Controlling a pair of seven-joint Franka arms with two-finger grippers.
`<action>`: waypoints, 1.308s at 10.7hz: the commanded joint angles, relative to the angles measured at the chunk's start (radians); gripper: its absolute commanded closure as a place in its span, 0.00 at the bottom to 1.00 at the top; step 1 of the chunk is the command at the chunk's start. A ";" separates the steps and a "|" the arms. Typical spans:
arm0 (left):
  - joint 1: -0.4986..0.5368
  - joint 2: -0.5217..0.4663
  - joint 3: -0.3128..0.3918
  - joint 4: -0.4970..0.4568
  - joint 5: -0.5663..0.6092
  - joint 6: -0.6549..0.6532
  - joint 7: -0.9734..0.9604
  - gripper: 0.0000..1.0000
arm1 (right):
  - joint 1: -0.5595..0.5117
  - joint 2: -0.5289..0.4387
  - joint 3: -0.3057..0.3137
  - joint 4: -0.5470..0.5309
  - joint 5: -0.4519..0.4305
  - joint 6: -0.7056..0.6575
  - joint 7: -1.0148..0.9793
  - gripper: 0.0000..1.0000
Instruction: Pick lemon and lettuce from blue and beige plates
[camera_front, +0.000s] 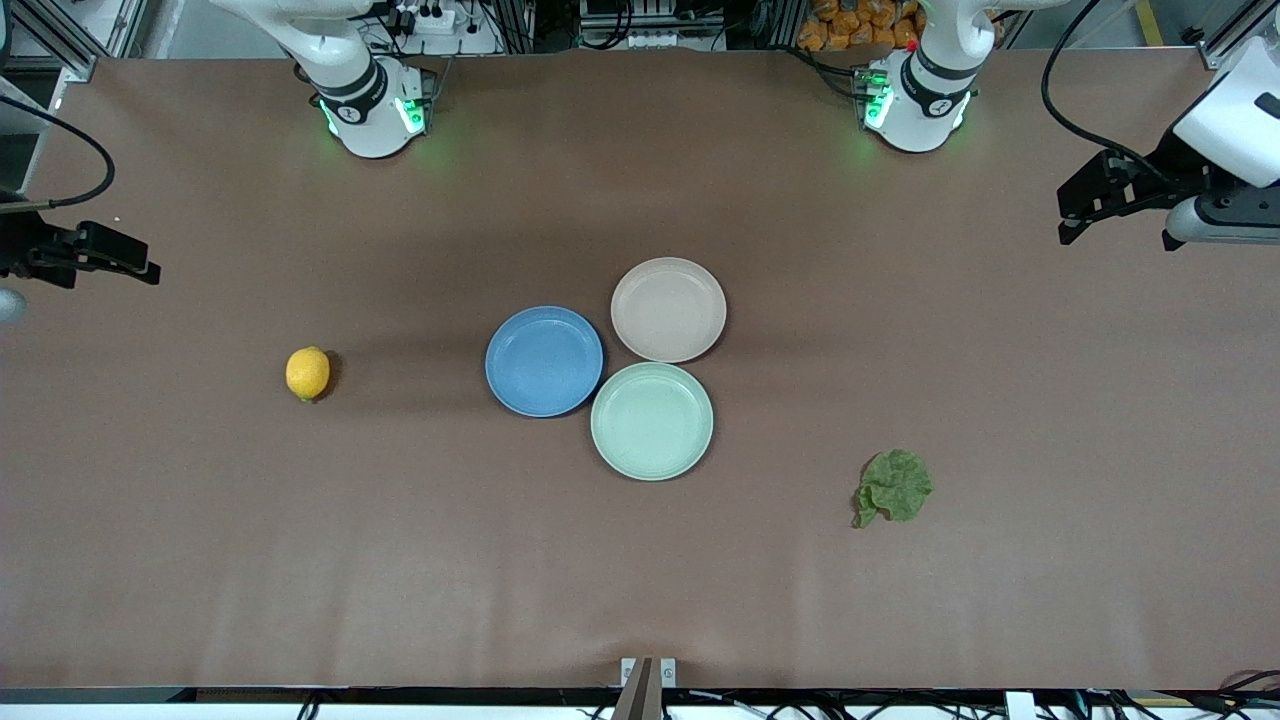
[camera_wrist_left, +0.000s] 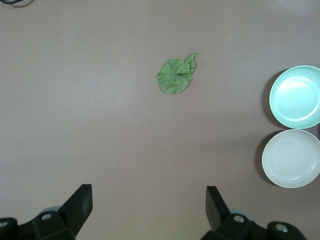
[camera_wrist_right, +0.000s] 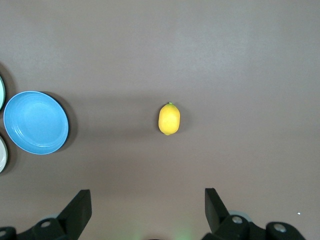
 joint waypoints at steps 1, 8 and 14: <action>-0.005 -0.004 0.004 0.005 -0.005 0.001 0.011 0.00 | 0.023 -0.021 -0.012 -0.020 -0.014 -0.011 0.019 0.00; -0.005 -0.004 0.002 0.005 -0.005 0.001 0.011 0.00 | 0.026 -0.020 -0.005 -0.016 -0.043 -0.022 0.009 0.00; -0.006 -0.004 0.002 0.005 -0.005 0.001 0.012 0.00 | 0.027 -0.020 -0.009 -0.013 -0.043 -0.027 0.016 0.00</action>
